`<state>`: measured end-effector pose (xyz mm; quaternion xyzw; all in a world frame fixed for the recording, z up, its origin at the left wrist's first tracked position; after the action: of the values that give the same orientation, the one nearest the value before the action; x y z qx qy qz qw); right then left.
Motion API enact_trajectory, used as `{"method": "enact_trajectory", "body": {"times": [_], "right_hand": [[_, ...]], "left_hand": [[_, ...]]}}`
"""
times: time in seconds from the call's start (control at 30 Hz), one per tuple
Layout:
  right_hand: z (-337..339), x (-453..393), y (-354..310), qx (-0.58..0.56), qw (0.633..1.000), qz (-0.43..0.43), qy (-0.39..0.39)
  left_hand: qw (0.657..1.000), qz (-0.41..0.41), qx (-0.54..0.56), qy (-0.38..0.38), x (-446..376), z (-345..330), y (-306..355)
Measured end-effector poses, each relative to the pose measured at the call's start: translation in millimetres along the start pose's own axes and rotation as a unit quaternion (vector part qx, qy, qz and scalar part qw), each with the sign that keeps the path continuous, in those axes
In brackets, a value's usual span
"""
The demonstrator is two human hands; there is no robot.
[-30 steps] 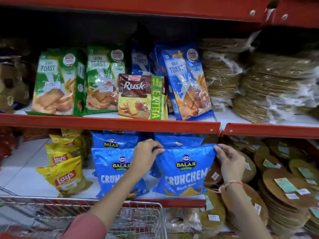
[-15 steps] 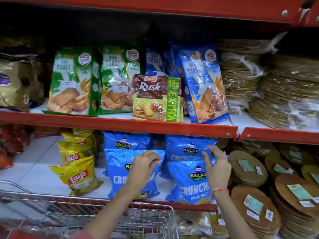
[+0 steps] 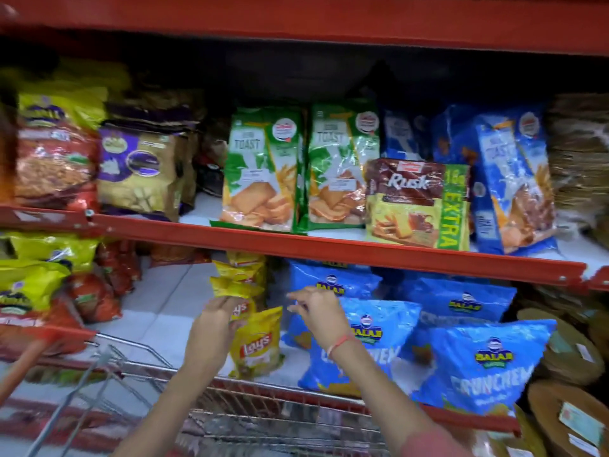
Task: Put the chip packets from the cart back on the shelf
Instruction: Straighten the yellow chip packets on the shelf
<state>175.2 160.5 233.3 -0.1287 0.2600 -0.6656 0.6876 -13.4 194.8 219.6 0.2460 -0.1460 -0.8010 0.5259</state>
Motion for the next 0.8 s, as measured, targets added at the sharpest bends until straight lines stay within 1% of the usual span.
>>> {"method": "enact_trajectory", "body": {"times": [0.1, 0.17, 0.27, 0.43, 0.63, 0.73, 0.8], "right_hand": [[-34.3, -24.5, -18.4, 0.118, 0.986, -0.024, -0.116], [-48.4, -32.4, -21.2, 0.151, 0.975, -0.044, -0.154], [-57.1, -37.1, -23.0, 0.138, 0.976, -0.082, -0.146], [-74.4, -43.5, -36.1, 0.064, 0.985, -0.102, -0.12], [-91.5, -43.9, -41.8, 0.053, 0.987, -0.112, -0.1], [-86.6, -39.3, -44.2, 0.034, 0.99, -0.097, -0.094], [-74.6, -32.0, -45.5, 0.01, 0.994, -0.084, -0.075]], "left_hand": [[0.995, 0.055, -0.046, -0.073, -6.8, 2.9, -34.3], [0.992, 0.067, -0.044, -0.102, -12.9, 2.5, -53.3], [0.992, 0.057, -0.034, -0.105, -22.4, 5.1, -72.2], [0.995, 0.04, -0.02, -0.09, -43.6, 20.3, -98.8], [0.994, 0.028, -0.03, -0.102, -51.5, 21.3, -113.7], [0.994, 0.027, -0.036, -0.095, -50.0, 24.2, -109.9], [0.995, 0.018, -0.045, -0.086, -47.2, 26.1, -99.8]]}}
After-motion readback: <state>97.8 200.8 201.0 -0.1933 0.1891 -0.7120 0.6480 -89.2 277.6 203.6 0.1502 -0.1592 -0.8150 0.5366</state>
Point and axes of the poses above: each hand's wrist, its own x-axis away from the middle knuckle, its own z-axis out of the back of the hand, y = z × x, the point moved 4 cm from there along -x, towards the middle knuckle, and after that the axes turned 3 degrees about -y, right-handed, at the moved point
